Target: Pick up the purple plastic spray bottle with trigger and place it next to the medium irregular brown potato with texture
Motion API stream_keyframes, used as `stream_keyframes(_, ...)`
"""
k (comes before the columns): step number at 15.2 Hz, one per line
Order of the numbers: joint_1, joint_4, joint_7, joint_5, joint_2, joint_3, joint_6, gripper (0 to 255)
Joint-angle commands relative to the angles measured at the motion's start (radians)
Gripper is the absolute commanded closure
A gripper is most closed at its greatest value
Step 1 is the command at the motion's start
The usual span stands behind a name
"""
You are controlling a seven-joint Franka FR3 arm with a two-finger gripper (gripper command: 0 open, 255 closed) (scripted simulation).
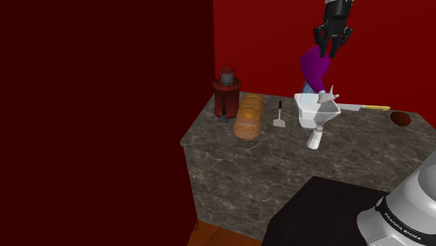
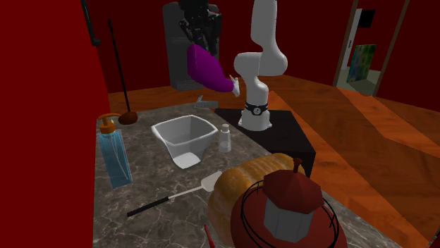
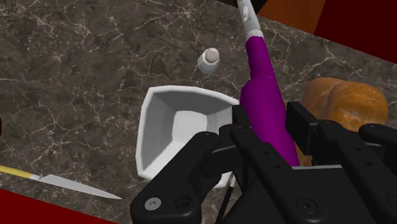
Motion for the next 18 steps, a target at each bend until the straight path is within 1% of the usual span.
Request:
stream_keyframes(1,-0.019,-0.037,-0.043,-0.021,-0.022,-0.02,0.012,255)
stream_keyframes(9,-0.103,-0.132,-0.223,-0.099,-0.057,-0.117,0.065,255)
stream_keyframes(13,-0.146,-0.153,-0.319,-0.131,-0.048,-0.17,0.093,255)
stream_keyframes(18,-0.202,-0.153,-0.445,-0.158,-0.01,-0.239,0.13,255)
